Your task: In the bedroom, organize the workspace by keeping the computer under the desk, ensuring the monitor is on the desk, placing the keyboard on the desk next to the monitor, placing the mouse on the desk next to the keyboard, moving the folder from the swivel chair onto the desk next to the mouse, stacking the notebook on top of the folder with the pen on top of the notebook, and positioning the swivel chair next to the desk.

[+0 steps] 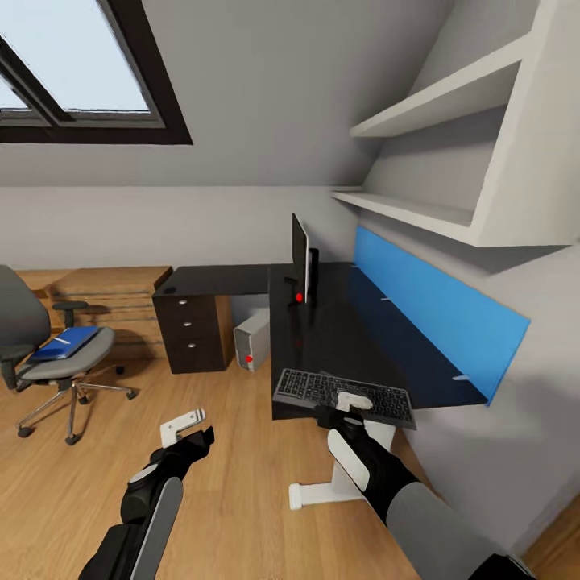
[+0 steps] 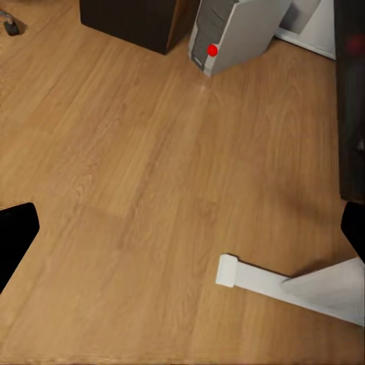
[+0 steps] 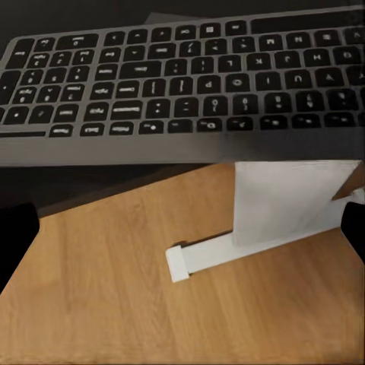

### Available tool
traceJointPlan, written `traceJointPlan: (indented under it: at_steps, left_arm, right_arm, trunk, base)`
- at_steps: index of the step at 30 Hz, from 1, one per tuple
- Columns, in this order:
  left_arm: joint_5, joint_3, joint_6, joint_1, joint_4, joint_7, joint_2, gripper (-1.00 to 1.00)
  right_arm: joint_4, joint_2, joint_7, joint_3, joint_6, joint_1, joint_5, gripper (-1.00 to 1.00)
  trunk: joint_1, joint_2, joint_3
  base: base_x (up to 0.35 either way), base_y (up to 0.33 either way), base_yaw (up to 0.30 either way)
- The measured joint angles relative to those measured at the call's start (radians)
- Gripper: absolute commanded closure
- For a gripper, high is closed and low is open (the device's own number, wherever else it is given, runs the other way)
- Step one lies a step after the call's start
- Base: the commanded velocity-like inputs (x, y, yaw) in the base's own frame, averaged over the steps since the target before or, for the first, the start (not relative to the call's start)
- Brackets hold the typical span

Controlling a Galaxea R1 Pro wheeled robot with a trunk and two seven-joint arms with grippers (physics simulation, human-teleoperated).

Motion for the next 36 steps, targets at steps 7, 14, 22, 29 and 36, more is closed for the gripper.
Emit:
traceJointPlan:
  at_steps: [7, 14, 22, 29, 36]
  left_arm:
    - [0.000, 0.000, 0.000, 0.000, 0.000, 0.000, 0.000, -1.00]
    - [0.000, 0.000, 0.000, 0.000, -0.002, 0.000, 0.003, -1.00]
    - [0.001, 0.006, -0.002, 0.000, -0.030, 0.000, 0.009, -1.00]
    - [0.001, 0.007, -0.002, 0.000, -0.036, 0.000, 0.016, -1.00]
    - [0.001, 0.007, -0.002, 0.000, -0.037, 0.000, 0.018, -1.00]
  right_arm:
    - [0.001, 0.000, 0.003, 0.000, 0.000, 0.000, -0.001, -1.00]
    - [0.038, 0.000, 0.006, -0.004, 0.007, 0.000, -0.003, -1.00]
    - [0.109, -0.001, 0.007, -0.006, 0.013, -0.011, -0.004, -1.00]
    - [0.238, -0.004, 0.010, -0.009, 0.032, -0.075, -0.037, -1.00]
    - [0.283, -0.029, 0.030, -0.009, 0.037, -0.106, -0.094, -1.00]
  trunk:
    - [0.000, 0.000, 0.000]
    - [-0.001, 0.000, 0.000]
    - [-0.001, 0.000, 0.000]
    - [-0.001, 0.000, 0.000]
    - [-0.001, 0.000, 0.000]
  base:
    - [-0.088, -0.306, 0.000]
    - [-0.012, -0.268, 0.000]
    - [-0.001, -0.038, 0.000]
    - [0.000, -0.003, 0.000]
    - [0.000, 0.000, 0.000]
